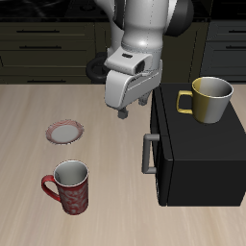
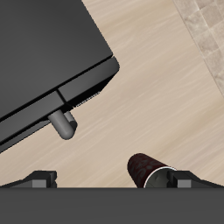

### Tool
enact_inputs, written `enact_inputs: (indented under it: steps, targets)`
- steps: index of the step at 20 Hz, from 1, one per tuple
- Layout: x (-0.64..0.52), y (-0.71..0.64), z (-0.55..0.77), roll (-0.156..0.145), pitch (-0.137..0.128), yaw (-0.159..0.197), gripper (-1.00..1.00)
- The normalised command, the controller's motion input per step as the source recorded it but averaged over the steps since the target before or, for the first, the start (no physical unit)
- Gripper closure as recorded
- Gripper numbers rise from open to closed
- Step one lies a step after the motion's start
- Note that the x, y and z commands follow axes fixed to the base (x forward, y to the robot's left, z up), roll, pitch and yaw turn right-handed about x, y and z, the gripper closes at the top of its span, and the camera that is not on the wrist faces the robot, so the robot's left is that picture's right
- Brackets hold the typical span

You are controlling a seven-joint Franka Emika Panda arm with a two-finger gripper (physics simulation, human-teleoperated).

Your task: Open the microwave and place the red mug in it

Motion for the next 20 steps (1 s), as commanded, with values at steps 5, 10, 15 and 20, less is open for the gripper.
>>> enact_inputs:
  steps: [5,10,15,20]
  targets:
    - [0.01,0.16,-0.26,0.014,0.022,0.059,-1.00]
    - [-0.08,0.04,-0.25,0.006,0.015,0.088,-1.00]
    - [-0.05,-0.03,-0.17,-0.002,0.016,0.041,-1.00]
    - [-0.03,-0.04,-0.26,-0.013,0.024,0.071,-1.00]
